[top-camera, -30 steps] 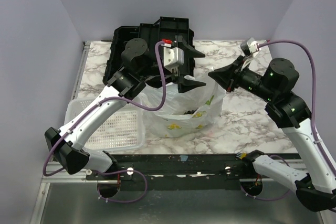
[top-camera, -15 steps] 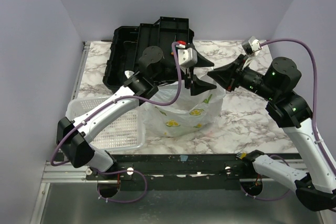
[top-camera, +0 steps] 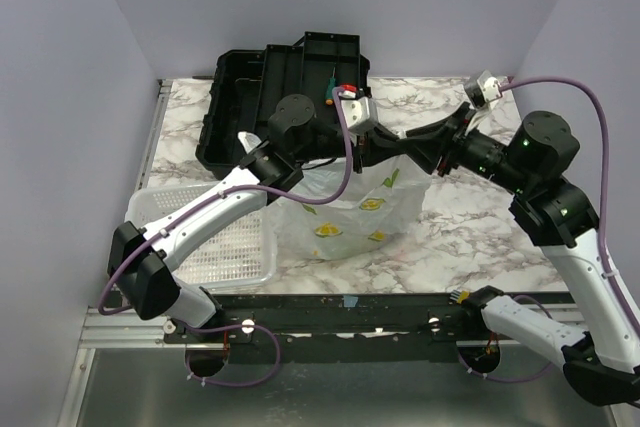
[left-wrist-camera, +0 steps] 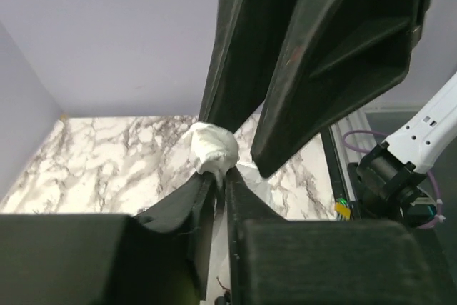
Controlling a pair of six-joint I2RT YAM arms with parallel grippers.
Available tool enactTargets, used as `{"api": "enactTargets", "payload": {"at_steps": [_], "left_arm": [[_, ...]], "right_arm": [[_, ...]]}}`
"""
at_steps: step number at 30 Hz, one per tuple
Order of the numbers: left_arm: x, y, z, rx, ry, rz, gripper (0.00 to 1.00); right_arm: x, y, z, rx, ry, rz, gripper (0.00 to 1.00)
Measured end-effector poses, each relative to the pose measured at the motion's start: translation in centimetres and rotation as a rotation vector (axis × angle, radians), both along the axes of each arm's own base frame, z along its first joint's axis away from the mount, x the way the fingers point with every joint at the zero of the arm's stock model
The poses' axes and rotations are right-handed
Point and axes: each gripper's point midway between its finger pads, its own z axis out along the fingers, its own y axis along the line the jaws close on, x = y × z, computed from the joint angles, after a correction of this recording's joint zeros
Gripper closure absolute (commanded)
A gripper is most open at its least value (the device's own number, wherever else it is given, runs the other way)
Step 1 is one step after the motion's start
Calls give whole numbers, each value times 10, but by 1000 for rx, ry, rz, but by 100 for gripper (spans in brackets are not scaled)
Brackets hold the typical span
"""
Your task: Place the fake fruits into the plastic bag and tie a complex knot
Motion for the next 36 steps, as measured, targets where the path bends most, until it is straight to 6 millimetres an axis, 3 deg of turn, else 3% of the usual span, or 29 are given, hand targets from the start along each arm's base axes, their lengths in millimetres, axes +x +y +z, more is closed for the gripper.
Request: {"api": "enactTargets", "payload": {"at_steps": [3, 5, 11, 16, 20, 24, 28, 32, 36], "left_arm": [[0, 0, -12, 19, 13, -7, 97], [-3, 0, -17, 29, 20, -22, 97], [-6, 4, -16, 28, 33, -63, 98], [-14, 10, -4, 19, 32, -130, 98], [-27, 12, 7, 17, 18, -197, 98], [-31, 13, 7, 20, 15, -221, 98], [-31, 13, 6, 25, 21, -222, 96], [-30, 13, 4, 33, 33, -216, 80], [-28, 13, 2, 39, 48, -199, 61]], "right_arm": [[-5, -4, -1, -30, -24, 2, 23], [-9, -9, -2, -67, -44, -4, 13], [-17, -26, -5, -189, -119, -22, 9], [-25, -28, -33, -285, -180, 39, 10], [-20, -20, -56, -330, -205, 92, 19], [-9, -9, -71, -337, -218, 128, 46], [-5, -3, -88, -336, -214, 152, 79], [-5, 0, -95, -326, -216, 172, 94], [-9, 1, -98, -314, -226, 183, 95]]}}
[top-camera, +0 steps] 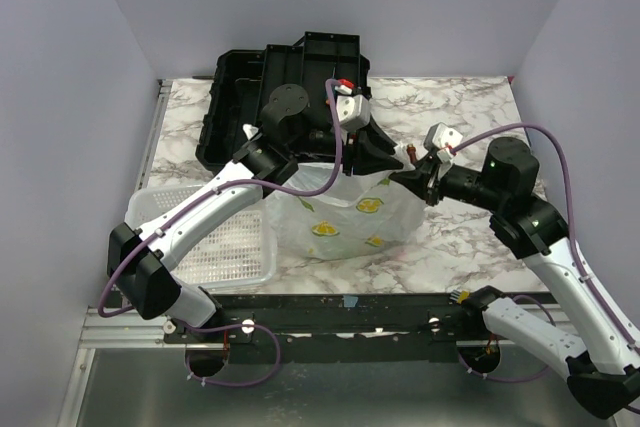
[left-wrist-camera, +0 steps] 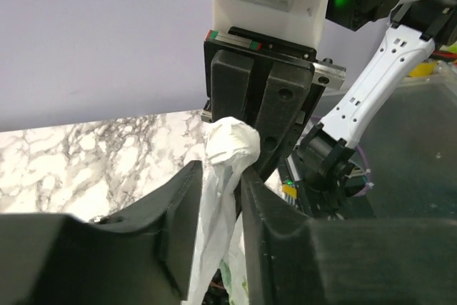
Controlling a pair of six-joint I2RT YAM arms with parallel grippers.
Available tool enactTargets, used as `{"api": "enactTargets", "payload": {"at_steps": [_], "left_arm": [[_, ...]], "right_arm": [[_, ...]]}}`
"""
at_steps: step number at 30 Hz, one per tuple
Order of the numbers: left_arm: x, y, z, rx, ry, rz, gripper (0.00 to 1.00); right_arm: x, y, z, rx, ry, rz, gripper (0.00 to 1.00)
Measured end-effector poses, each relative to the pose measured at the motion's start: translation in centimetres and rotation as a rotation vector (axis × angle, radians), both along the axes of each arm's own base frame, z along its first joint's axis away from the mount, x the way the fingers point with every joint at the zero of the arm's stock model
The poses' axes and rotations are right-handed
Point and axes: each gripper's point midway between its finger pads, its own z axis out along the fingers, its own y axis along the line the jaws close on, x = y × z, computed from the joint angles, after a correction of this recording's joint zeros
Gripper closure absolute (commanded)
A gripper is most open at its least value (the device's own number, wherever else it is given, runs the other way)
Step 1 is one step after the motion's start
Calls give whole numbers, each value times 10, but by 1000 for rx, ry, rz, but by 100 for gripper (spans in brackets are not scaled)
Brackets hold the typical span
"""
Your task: Place the fake fruits into the plastic bag and tie a complex knot
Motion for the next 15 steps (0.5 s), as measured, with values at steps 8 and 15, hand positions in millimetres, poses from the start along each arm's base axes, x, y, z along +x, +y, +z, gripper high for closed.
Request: {"api": "enactTargets", "payload": {"at_steps": [8, 15], "left_arm": [[-2, 0, 4, -2, 23, -4, 100], [-5, 0, 8, -7, 42, -10, 100]], "right_arm": [[-1, 1, 4, 10, -17, 9, 78], [1, 4, 9, 30, -28, 18, 63]]}}
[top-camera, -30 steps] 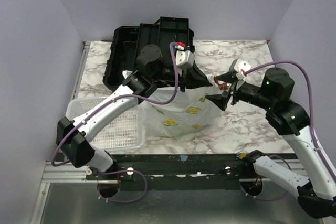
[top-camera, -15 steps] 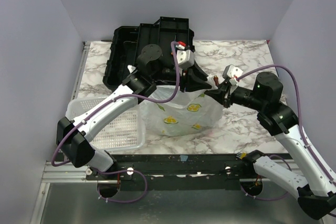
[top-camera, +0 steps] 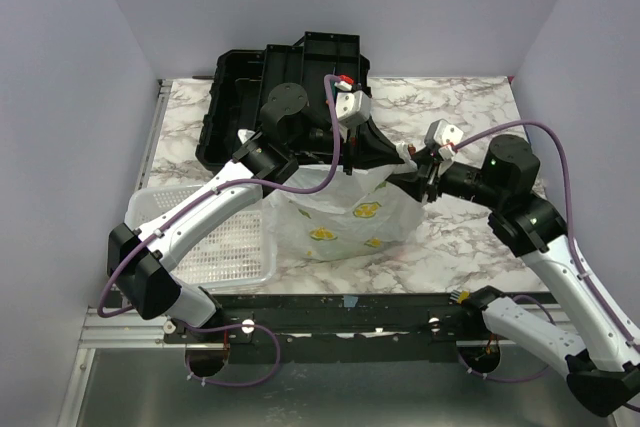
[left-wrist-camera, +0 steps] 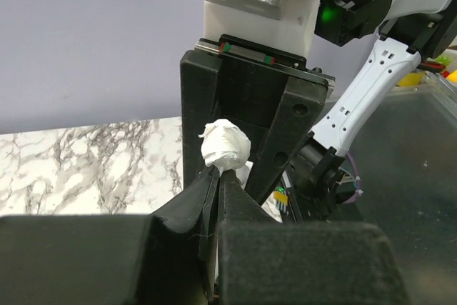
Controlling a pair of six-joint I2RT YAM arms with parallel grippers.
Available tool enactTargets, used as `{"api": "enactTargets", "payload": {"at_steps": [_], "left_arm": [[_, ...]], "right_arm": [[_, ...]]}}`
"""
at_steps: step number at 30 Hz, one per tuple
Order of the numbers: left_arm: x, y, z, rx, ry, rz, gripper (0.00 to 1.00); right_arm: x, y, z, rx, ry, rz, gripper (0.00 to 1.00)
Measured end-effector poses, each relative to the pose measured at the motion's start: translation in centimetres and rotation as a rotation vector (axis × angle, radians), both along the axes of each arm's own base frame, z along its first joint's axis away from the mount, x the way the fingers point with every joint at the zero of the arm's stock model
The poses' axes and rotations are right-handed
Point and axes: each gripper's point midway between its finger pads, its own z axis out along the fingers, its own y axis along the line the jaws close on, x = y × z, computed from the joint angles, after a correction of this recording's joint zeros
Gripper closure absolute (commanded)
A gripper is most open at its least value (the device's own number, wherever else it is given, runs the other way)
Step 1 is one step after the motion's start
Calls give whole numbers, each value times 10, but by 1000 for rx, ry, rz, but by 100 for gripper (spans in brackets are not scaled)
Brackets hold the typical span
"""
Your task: Place the fake fruits into the plastic bag and tie a complex knot
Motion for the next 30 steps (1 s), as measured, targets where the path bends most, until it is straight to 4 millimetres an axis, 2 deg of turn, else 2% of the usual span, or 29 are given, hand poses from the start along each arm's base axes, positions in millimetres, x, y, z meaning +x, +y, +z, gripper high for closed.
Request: {"api": "enactTargets", "payload": {"at_steps": [2, 3, 4, 5, 7, 12, 15, 17, 20, 24, 25, 28, 30], "left_arm": [[0, 0, 0, 0, 0, 0, 100], [0, 0, 0, 0, -1, 0, 100], [0, 0, 0, 0, -1, 1, 100], [0, 0, 0, 0, -2, 1, 100], [1, 0, 0, -1, -3, 4, 100], [10, -2, 1, -8, 2, 58, 100], [18, -2, 3, -18, 4, 106, 100], [22, -3, 4, -25, 7, 130, 100], [28, -1, 1, -32, 20, 168, 100], [34, -1, -1, -38, 35, 211, 100], [36, -1, -1, -39, 38, 223, 100], [43, 0, 0, -44, 43, 258, 100], [46, 0, 0, -48, 44, 277, 100]], "right_arm": [[2, 2, 1, 5, 5, 5, 62], [3, 3, 1, 7, 6, 6, 58], [5, 5, 2, 10, 9, 7, 50], [6, 6, 3, 14, 13, 7, 37], [6, 7, 4, 26, 26, 9, 25], [2, 8, 8, 74, 20, 8, 21], [2, 2, 1, 106, 37, -38, 27], [11, -1, 0, 145, 55, -99, 28], [37, -6, 3, 245, 88, -236, 30], [59, -8, -5, 327, 135, -324, 31], [63, -7, -7, 346, 147, -339, 30], [69, -1, -9, 395, 168, -358, 18], [69, 6, -4, 420, 165, -349, 16]]}}
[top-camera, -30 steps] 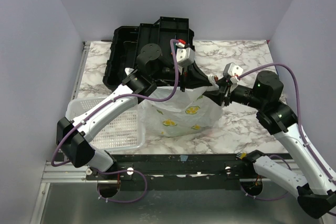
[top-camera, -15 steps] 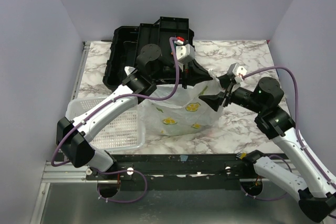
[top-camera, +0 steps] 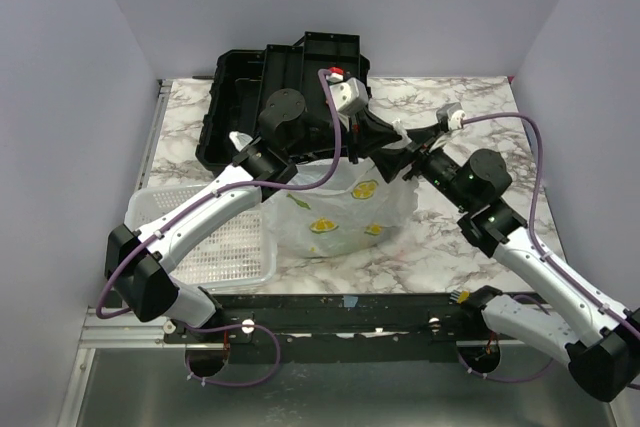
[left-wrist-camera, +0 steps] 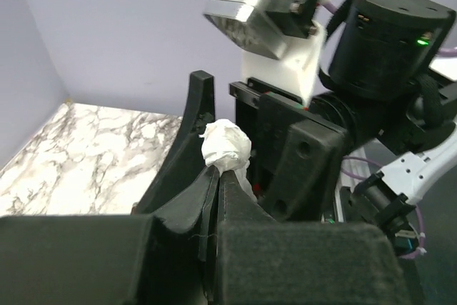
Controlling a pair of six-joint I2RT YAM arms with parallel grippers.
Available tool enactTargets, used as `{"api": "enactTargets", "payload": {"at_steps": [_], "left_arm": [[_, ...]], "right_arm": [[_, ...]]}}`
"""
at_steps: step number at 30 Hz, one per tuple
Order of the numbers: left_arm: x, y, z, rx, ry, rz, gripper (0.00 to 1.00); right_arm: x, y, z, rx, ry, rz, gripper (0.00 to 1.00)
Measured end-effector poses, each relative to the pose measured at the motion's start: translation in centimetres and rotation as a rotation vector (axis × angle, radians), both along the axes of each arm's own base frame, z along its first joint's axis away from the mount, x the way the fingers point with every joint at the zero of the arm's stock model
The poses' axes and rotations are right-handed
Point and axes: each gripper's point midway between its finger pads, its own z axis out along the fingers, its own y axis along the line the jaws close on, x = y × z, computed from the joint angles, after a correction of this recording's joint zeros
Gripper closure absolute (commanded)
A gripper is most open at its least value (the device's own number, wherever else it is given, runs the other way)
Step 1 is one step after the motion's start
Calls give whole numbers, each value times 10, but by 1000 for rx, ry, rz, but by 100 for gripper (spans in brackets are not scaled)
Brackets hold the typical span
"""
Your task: Place the fake fruits into the plastic bag and tie a complex knot
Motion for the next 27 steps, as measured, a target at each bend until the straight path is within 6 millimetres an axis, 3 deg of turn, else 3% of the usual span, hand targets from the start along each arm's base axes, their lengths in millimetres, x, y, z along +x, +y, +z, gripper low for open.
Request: {"api": "enactTargets", "payload": {"at_steps": [3, 8, 14, 18, 19, 20, 22, 24, 25, 27], "left_arm": [[7, 1, 1, -6, 7, 38, 100], [19, 3, 1, -15, 25, 110, 100], [28, 3, -15, -11, 93, 189, 100], [33, 4, -25, -14, 146, 221, 100], [32, 4, -29, -13, 165, 220, 100], [32, 4, -30, -12, 172, 220, 100], [30, 3, -31, -14, 188, 216, 100], [30, 4, -33, -12, 199, 216, 100], [29, 4, -33, -11, 203, 215, 94], [27, 4, -36, 5, 203, 203, 56]], "right_arm": [[-4, 11, 7, 21, -32, 13, 16], [2, 18, 9, 33, -53, -54, 32], [37, 11, -23, -11, 15, -212, 38], [46, 10, -39, -16, 22, -250, 45], [46, 10, -44, -21, 22, -251, 50], [47, 10, -50, -28, 23, -253, 63], [47, 11, -61, -44, 24, -251, 97], [44, 12, -70, -59, 17, -236, 99], [42, 14, -71, -60, 16, -224, 99], [36, 15, -72, -64, 14, -203, 99]]}}
